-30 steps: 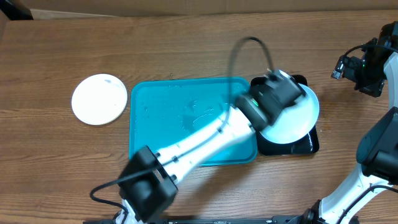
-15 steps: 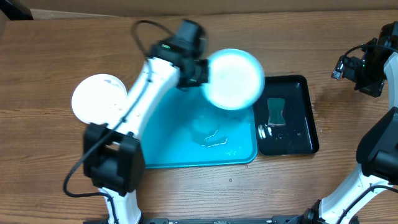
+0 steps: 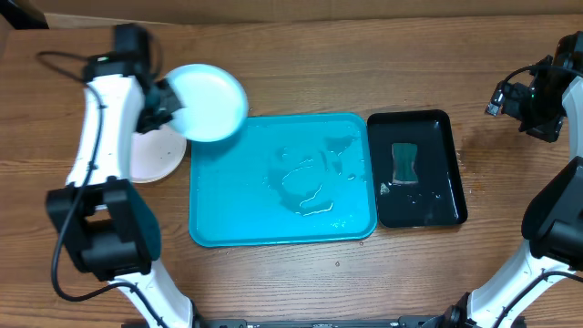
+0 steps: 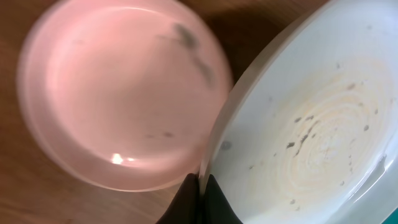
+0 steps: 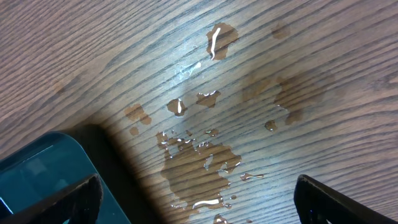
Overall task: Clean dirty plates on tray and stack at the side
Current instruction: 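Swing the light-blue plate left and set it on the white plate stack, then release the light-blue plate and raise the left gripper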
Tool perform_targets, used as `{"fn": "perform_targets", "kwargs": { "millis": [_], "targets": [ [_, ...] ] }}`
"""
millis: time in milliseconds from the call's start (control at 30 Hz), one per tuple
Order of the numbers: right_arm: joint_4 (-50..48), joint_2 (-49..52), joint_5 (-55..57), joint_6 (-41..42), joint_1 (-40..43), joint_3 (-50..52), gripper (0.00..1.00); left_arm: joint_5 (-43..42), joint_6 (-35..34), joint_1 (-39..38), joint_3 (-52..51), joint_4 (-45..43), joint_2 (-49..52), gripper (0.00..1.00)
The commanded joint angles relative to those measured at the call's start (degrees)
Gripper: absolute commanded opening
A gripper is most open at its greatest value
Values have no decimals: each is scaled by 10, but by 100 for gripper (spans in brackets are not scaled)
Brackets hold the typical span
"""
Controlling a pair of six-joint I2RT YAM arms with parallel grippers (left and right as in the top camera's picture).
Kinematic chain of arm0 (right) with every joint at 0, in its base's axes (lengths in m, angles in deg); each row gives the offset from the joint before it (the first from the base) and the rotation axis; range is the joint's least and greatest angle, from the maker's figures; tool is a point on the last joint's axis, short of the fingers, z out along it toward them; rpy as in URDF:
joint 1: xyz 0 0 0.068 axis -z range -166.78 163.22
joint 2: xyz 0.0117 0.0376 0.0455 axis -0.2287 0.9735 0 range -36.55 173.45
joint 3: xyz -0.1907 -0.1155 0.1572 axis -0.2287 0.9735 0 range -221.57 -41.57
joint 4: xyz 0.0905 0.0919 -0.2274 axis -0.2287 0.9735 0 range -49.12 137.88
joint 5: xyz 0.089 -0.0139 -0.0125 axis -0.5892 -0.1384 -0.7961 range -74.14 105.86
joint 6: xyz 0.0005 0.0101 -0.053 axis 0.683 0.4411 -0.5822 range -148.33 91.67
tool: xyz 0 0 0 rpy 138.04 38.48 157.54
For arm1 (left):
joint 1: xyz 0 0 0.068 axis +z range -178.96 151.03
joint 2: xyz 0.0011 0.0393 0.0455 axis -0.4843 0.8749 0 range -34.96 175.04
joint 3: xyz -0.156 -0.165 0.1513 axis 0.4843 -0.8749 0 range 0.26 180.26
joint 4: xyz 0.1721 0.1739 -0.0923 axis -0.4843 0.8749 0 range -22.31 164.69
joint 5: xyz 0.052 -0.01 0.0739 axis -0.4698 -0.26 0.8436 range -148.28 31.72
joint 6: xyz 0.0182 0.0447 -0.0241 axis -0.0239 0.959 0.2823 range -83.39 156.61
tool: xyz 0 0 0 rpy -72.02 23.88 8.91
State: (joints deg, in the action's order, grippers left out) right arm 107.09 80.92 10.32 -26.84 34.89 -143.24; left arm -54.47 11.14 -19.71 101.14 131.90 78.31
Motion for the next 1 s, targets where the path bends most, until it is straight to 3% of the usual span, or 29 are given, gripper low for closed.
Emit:
{"fn": "perform_targets", "kwargs": {
  "millis": [0, 433, 967],
  "targets": [
    [-2, -21, 4, 0, -2, -11, 100, 37, -30, 50, 12, 8, -12, 4],
    [-2, -21, 4, 0, -2, -12, 100, 56, -35, 168, 11, 34, -12, 4],
    [-2, -21, 4, 0, -2, -11, 100, 39, -43, 162, -99, -46, -12, 4]
  ]
}}
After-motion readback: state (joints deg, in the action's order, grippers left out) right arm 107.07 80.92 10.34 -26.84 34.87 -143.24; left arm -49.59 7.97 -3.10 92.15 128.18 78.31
